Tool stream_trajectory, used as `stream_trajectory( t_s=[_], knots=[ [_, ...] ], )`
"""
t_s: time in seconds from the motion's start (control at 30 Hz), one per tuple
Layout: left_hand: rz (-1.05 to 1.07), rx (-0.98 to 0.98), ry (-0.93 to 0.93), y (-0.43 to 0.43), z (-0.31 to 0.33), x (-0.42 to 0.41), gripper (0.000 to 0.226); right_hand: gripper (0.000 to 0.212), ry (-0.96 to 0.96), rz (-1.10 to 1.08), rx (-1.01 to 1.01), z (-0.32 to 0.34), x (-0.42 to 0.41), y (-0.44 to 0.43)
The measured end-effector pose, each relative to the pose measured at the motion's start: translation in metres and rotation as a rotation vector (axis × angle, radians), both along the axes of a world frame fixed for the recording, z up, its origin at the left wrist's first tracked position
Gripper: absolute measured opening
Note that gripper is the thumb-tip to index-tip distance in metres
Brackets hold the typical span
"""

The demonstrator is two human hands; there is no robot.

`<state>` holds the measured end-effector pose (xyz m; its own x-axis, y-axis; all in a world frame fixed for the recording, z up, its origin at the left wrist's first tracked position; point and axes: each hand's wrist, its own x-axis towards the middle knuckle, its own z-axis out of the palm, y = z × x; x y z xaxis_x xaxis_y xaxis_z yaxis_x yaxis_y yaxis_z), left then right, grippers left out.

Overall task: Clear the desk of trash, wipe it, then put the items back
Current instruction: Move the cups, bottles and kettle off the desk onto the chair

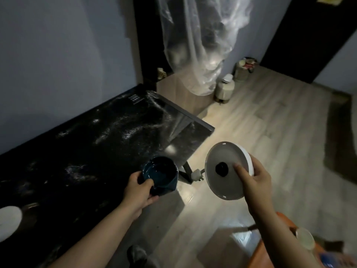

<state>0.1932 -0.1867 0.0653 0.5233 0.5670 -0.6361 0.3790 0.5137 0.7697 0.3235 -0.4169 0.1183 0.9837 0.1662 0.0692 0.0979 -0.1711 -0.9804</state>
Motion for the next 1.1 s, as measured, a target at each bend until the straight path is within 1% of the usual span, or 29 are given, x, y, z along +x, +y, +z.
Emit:
stream_trajectory(
  t_s=[0.17, 0.2, 0.3, 0.37, 0.47, 0.57, 0.67, 0.8, 0.93, 1.1],
  knots=[
    [-0.155, 0.055, 0.000, -0.067, 0.005, 0.014, 0.045, 0.047, -0.010, -0.135, -0.022, -0.006, -0.019, -0.080],
    [-0.192, 0.064, -0.002, -0.079, 0.006, 0.018, 0.046, 0.046, -0.008, -0.167, -0.023, -0.006, -0.023, -0.094],
    [-0.292, 0.076, -0.012, -0.113, 0.011, 0.031, 0.047, 0.034, 0.026, -0.261, 0.021, -0.008, -0.032, -0.133],
    [-0.351, 0.081, -0.015, -0.131, 0.012, 0.041, 0.040, 0.033, 0.053, -0.309, 0.035, -0.012, -0.037, -0.156],
    [-0.438, 0.106, 0.010, -0.151, 0.002, 0.060, 0.041, 0.033, 0.061, -0.381, 0.015, -0.019, -0.044, -0.186],
    [-0.543, 0.119, 0.037, -0.172, -0.011, 0.084, 0.042, 0.030, 0.067, -0.485, 0.005, -0.025, -0.049, -0.209],
    [-0.657, 0.122, 0.061, -0.197, -0.025, 0.110, 0.048, 0.029, 0.077, -0.596, -0.012, -0.036, -0.052, -0.229],
    [-0.828, 0.142, 0.108, -0.226, -0.046, 0.145, 0.042, 0.033, 0.138, -0.731, -0.012, -0.053, -0.059, -0.248],
    [-0.995, 0.156, 0.152, -0.255, -0.063, 0.172, 0.041, 0.036, 0.211, -0.902, -0.023, -0.069, -0.063, -0.257],
    [-1.132, 0.180, 0.190, -0.287, -0.085, 0.190, 0.040, 0.038, 0.296, -1.082, -0.021, -0.092, -0.072, -0.270]
  ],
)
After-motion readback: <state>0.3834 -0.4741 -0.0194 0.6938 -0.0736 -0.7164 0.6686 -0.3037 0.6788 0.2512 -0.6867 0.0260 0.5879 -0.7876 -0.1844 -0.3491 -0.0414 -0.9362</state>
